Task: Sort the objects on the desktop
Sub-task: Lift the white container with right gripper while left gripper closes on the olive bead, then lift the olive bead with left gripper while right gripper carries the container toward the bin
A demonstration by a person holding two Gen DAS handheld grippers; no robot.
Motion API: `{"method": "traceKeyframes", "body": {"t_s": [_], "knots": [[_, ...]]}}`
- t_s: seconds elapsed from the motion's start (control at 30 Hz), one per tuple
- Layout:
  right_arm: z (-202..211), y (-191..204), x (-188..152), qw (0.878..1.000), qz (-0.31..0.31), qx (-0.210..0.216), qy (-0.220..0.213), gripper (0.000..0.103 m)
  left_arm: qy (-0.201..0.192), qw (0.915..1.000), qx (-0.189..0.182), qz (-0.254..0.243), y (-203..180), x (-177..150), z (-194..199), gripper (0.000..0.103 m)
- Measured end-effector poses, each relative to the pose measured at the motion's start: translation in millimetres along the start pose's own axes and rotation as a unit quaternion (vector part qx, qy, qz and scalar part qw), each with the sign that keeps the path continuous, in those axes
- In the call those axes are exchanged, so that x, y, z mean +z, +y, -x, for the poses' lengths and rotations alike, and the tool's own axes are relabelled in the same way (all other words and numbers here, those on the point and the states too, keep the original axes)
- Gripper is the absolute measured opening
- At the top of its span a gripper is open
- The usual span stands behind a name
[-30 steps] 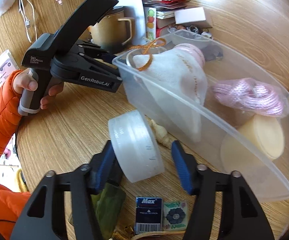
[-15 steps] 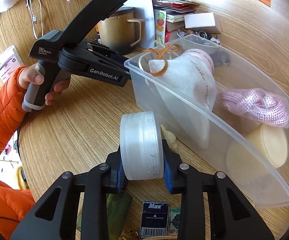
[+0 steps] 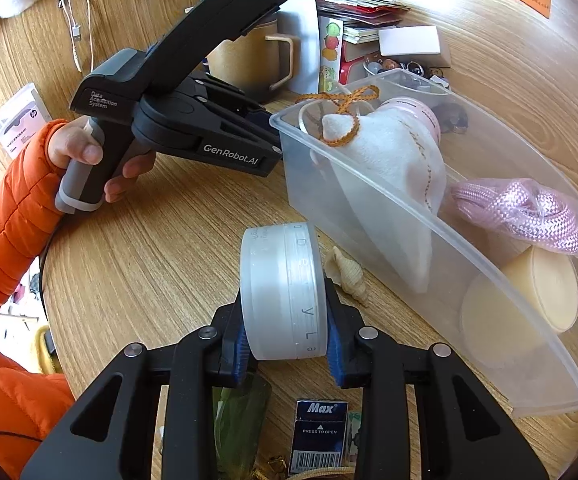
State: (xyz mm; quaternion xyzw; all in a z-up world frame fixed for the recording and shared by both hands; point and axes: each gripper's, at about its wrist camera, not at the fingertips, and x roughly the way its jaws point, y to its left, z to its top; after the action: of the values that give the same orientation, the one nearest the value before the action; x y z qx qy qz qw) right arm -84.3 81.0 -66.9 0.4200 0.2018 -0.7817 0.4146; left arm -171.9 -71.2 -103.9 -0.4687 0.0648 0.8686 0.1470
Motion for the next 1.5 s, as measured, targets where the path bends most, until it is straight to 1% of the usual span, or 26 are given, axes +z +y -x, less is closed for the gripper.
{"method": "traceKeyframes", "body": {"t_s": [0.23,0.37,0.47,0.53,0.6,0.73,0.83,0.93,1.07,1.23,1.5], "knots": [[-0.3,-1.0,-0.3,1.000,-0.002,0.001,0.000,0.028,-0.005,0.9999,0.003,-0.016,-2.1,-0.3,-1.0,0.031],[1.4,0.1,-1.3,1.000,-0.001,0.001,-0.003,0.028,-0.015,0.9998,0.002,-0.013,-4.2,2.5,-4.4,0.031],[1.7,-0.6,-2.3,1.000,-0.004,0.003,-0.003,0.028,-0.020,0.9996,0.006,-0.017,-4.9,-0.3,-3.6,0.026],[3.4,-1.8,-2.9,1.000,-0.008,0.005,-0.005,0.028,-0.021,0.9996,0.007,-0.020,-7.9,-0.3,-3.6,0.019],[6.3,-3.5,-2.4,1.000,-0.014,0.008,-0.011,0.028,-0.021,0.9994,0.012,-0.024,-11.0,0.1,-3.8,0.018],[11.0,-5.9,-1.6,1.000,-0.020,0.010,-0.019,0.027,-0.019,0.9994,0.023,-0.016,-8.5,-2.6,-1.5,0.018],[13.1,-7.3,-1.5,0.999,-0.023,0.003,-0.025,0.027,-0.018,0.9993,0.033,-0.003,-4.4,-7.1,1.8,0.018],[18.0,-9.0,-2.0,0.999,-0.027,0.005,-0.033,0.027,-0.023,0.9990,0.038,0.010,0.1,-13.7,8.7,0.018],[21.1,-11.0,-2.7,0.999,-0.033,0.002,-0.037,0.027,-0.038,0.9978,0.044,0.031,6.1,-19.3,23.5,0.018],[26.8,-12.4,-2.4,0.998,-0.036,-0.002,-0.045,0.027,-0.059,0.9958,0.047,0.050,8.3,-17.9,40.1,0.018],[48.9,-10.1,3.4,0.997,-0.026,-0.019,-0.071,0.027,-0.095,0.9931,0.045,0.053,3.1,-7.1,65.3,0.018]]}}
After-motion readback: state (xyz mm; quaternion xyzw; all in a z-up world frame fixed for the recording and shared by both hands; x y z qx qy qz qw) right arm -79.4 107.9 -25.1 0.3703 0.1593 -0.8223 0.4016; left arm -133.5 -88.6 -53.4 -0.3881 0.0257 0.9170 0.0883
